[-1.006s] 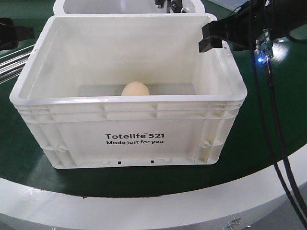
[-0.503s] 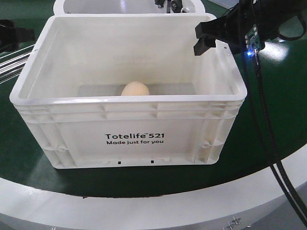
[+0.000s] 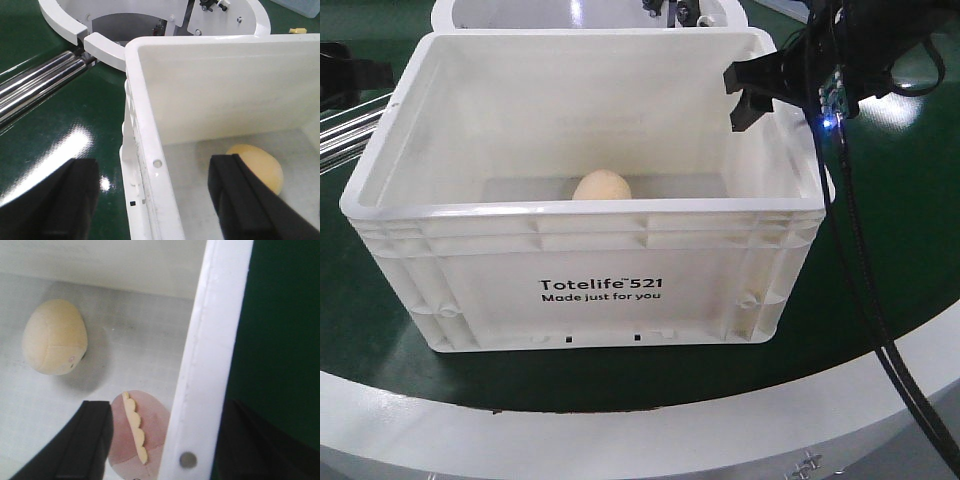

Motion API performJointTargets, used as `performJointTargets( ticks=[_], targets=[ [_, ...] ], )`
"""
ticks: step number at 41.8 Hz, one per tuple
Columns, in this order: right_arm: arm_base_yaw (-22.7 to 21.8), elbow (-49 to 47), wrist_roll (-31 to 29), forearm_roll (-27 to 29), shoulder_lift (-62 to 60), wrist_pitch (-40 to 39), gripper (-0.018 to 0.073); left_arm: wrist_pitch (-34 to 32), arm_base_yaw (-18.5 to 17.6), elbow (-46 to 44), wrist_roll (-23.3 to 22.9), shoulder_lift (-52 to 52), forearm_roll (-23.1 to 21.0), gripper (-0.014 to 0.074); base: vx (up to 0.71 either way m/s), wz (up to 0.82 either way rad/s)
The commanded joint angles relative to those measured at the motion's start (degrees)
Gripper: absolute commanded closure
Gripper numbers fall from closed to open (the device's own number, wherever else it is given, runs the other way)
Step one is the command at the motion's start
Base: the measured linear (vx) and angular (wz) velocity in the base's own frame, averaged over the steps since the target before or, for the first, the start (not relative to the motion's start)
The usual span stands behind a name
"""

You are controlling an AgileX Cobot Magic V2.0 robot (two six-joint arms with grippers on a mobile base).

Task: Place moving items into box and shelve
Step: 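Move both grippers to the tote's side rims, then close both grippers on the tote's side rims and lift it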

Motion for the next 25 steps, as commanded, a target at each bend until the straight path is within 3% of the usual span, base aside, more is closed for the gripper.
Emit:
performJointTargets(
  ticks=[1, 16, 17, 25],
  targets=[
    [0.2, -1.8, 0.0, 2.4, -1.7, -1.7, 0.0167, -3.5, -0.1, -2.1, -0.5, -1.3, -1.3, 0.0038, 0.0, 0.0],
    [0.2, -1.8, -0.1, 2.4, -1.0, -0.7, 0.0526, -2.4, -0.1, -2.1, -0.5, -1.3, -1.3, 0.0038, 0.0, 0.0],
    [0.2, -1.8, -0.3, 2.4, -1.0, -0.8, 0.0569, -1.6, -0.1, -2.1, -2.9, -1.3, -1.4, 0.0038, 0.0, 0.0],
    [0.2, -1.8, -0.4, 2.6, -1.0, -0.9, 0.0567, 2.2, -0.1, -2.2, -4.5, -1.3, -1.4, 0.0038, 0.0, 0.0]
  ],
)
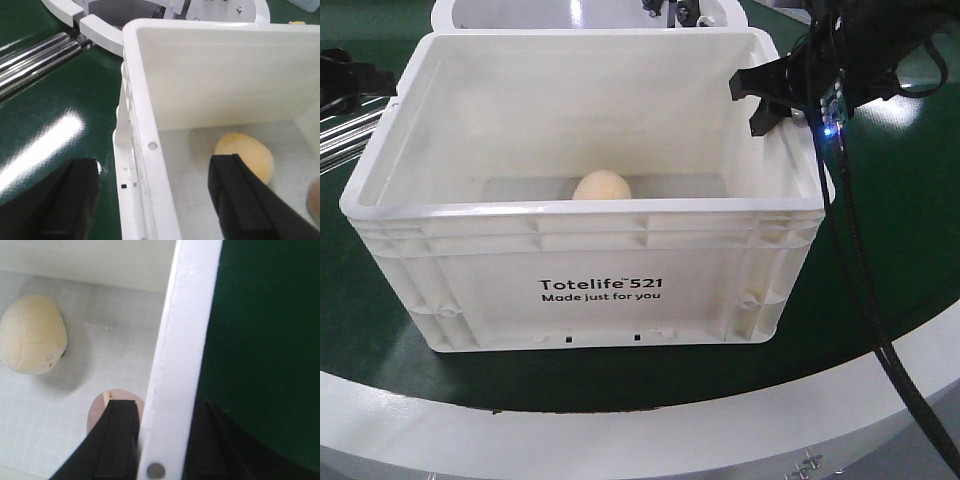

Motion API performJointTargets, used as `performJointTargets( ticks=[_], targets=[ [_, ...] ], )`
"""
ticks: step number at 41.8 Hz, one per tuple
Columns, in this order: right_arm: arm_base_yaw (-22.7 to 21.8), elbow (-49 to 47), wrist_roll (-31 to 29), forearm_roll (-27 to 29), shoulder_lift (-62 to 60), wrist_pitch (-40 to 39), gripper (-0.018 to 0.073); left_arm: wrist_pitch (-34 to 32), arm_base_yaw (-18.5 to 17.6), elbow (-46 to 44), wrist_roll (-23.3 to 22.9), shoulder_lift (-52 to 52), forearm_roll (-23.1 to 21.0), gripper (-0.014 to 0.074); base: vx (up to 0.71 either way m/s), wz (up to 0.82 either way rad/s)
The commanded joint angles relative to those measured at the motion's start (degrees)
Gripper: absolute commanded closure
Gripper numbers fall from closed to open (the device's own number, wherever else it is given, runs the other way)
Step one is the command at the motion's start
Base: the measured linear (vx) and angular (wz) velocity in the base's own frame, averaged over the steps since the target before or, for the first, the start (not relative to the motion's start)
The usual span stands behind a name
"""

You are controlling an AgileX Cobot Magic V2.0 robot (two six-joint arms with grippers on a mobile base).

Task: Place moving items into box and shelve
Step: 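Close both grippers on the tote's side rims and lift it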

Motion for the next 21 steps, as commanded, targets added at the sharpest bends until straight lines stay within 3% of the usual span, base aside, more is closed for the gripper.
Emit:
performJointTargets(
  ticks=[1, 19, 20, 21],
  targets=[
    [0.5, -1.6, -0.7, 4.7, -2.0, -1.5, 0.0567, -0.4, -0.1, -2.2, -1.4, -1.3, -1.4, 0.0038, 0.0, 0.0],
    [0.5, -1.6, -1.4, 4.8, -2.0, -1.5, 0.0567, 12.0, -0.1, -12.1, -1.9, 3.0, -1.4, 0.0038, 0.0, 0.0],
    [0.5, -1.6, -1.5, 4.8, -2.0, -1.5, 0.0567, 12.5, -0.1, -13.0, -2.0, 3.4, -1.4, 0.0038, 0.0, 0.0],
    [0.5, -1.6, -1.8, 4.8, -2.0, -1.5, 0.0567, 15.7, -0.1, -20.5, -5.4, 8.9, 1.6, 0.0038, 0.0, 0.0]
  ],
)
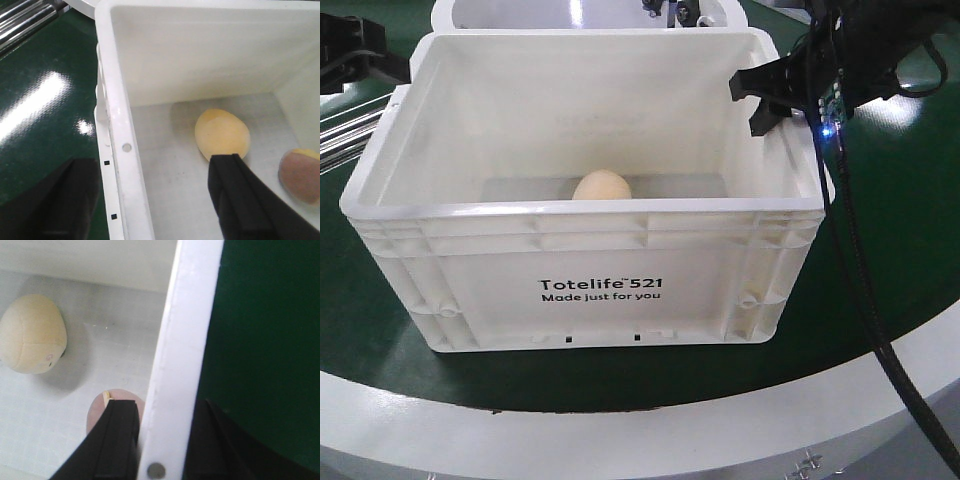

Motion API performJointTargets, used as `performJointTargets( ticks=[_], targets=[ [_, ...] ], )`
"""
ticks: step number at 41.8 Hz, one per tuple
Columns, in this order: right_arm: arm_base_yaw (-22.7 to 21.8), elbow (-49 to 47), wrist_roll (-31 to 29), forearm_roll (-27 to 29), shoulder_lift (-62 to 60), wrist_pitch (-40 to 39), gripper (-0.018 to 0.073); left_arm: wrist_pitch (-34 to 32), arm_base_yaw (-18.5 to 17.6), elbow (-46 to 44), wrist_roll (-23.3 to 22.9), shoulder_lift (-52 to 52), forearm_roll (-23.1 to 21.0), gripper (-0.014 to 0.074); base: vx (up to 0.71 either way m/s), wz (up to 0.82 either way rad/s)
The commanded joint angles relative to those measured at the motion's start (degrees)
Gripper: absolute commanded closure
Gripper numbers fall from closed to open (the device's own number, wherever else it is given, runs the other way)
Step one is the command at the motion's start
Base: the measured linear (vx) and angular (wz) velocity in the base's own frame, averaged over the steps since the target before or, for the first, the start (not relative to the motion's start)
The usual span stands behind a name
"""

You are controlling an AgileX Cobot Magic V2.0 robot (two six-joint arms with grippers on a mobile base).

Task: Place moving items into box and shelve
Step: 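Close both grippers on the tote's side rims and lift it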

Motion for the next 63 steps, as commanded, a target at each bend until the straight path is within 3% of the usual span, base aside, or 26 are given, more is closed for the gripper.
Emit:
performJointTargets(
  ticks=[1, 26, 29, 30, 49, 59, 60, 63],
  targets=[
    [0.5, -1.6, -1.4, 4.8, -2.0, -1.6, 0.0567, -1.4, -0.1, -4.6, -2.1, 1.1, 0.7, 0.0038, 0.0, 0.0],
    [0.5, -1.6, -1.6, 4.8, -2.0, -1.9, 0.0567, 4.9, -0.3, -7.2, -2.6, 9.2, 0.8, 0.0054, 0.0, 0.0],
    [0.5, -1.6, -1.7, 4.8, -2.0, -2.0, 0.0567, 4.8, -0.3, -7.2, -2.6, 9.6, 0.7, 0.0067, 0.0, 0.0],
    [0.5, -1.6, -1.7, 4.8, -2.0, -2.4, 0.0567, 5.1, -0.3, -7.2, -2.5, 11.2, -1.3, 0.0123, 0.0, 0.0],
    [0.5, -1.6, -1.7, 4.8, -2.0, -2.6, 0.0567, 5.5, -0.3, -7.2, -2.5, 13.2, -1.6, 0.0205, 0.0, 0.0],
    [0.5, -1.6, -1.7, 4.8, -2.0, -2.9, 0.0566, 6.8, -0.3, -7.2, -2.5, 14.2, -1.7, 0.0367, 0.0, 0.0],
    [0.5, -1.6, -1.7, 4.8, -2.0, -3.0, 0.0564, 6.9, -0.3, -7.2, 0.6, 14.6, -4.5, 0.0605, 0.0, 0.0],
    [0.5, -1.6, -1.7, 5.0, -2.0, -3.1, 0.0564, 6.4, -0.3, -7.2, 1.9, 14.5, -6.3, 0.0605, 0.0, 0.0]
  ],
)
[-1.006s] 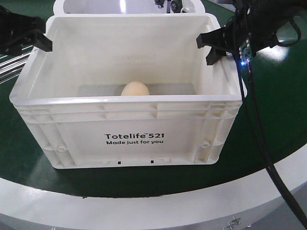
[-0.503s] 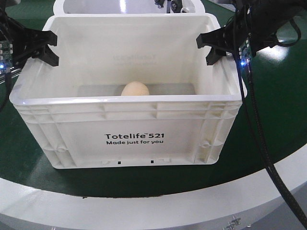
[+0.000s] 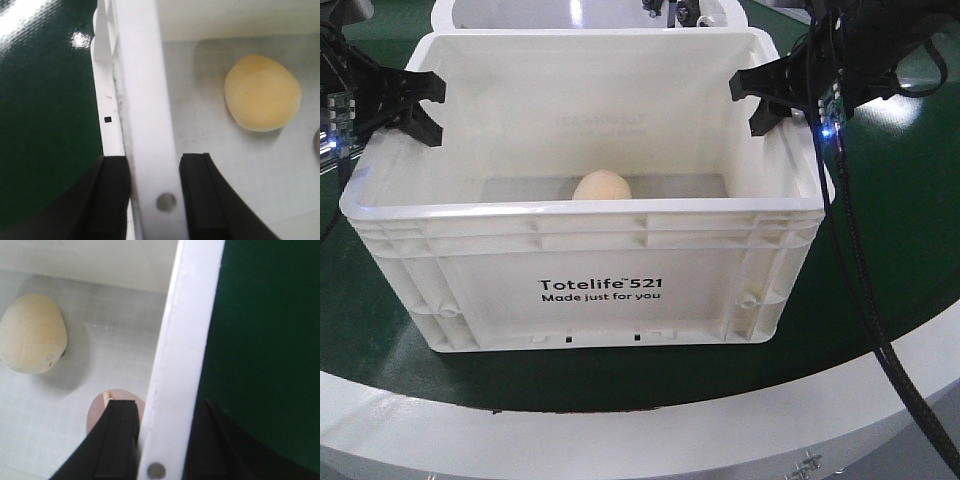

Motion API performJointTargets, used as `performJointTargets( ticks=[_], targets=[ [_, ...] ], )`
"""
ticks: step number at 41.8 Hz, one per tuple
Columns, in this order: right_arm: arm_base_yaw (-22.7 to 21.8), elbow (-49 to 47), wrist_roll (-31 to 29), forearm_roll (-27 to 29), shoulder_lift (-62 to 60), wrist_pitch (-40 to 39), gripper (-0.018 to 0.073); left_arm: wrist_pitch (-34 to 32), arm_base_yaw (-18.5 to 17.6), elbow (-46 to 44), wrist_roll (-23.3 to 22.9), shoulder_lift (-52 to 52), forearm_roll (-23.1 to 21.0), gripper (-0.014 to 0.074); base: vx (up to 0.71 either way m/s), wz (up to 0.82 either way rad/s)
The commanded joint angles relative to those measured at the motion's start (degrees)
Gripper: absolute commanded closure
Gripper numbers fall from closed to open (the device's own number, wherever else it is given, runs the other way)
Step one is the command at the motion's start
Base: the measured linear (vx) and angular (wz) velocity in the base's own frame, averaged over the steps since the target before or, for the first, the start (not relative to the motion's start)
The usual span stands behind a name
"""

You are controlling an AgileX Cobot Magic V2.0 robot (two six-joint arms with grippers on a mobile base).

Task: Place moving items into box and shelve
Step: 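Close both grippers on the tote's side rims and lift it, then hold the tote with both grippers while the base turns away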

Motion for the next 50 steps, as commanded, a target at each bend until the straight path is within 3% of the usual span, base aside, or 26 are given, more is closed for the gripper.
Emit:
performJointTargets(
  ticks=[1, 17, 26, 27, 50],
  targets=[
    [0.5, -1.6, -1.5, 5.0, -2.0, -3.0, 0.0564, -2.0, -0.3, -1.6, 2.9, -1.6, -6.6, 0.0605, 0.0, 0.0],
    [0.5, -1.6, -1.9, 7.8, -3.9, -2.8, 0.0564, -2.0, -0.3, -2.8, 5.8, -1.6, -14.0, 0.0601, 0.0, 0.0],
    [0.5, -1.6, -1.9, 7.9, -7.3, -2.8, 0.0564, 1.1, -0.3, -7.8, 5.6, -1.6, -14.1, 0.06, 0.0, 0.0],
    [0.5, -1.7, -1.0, 8.2, -11.7, -1.9, 0.0563, 5.7, -0.3, -13.5, 5.3, -1.6, -14.1, 0.0598, 0.0, 0.0],
    [0.5, -1.7, -0.5, 10.8, -17.0, 0.8, 0.0563, 10.4, -0.3, -17.5, 4.1, -3.9, -14.5, 0.0598, 0.0, 0.0]
  ],
)
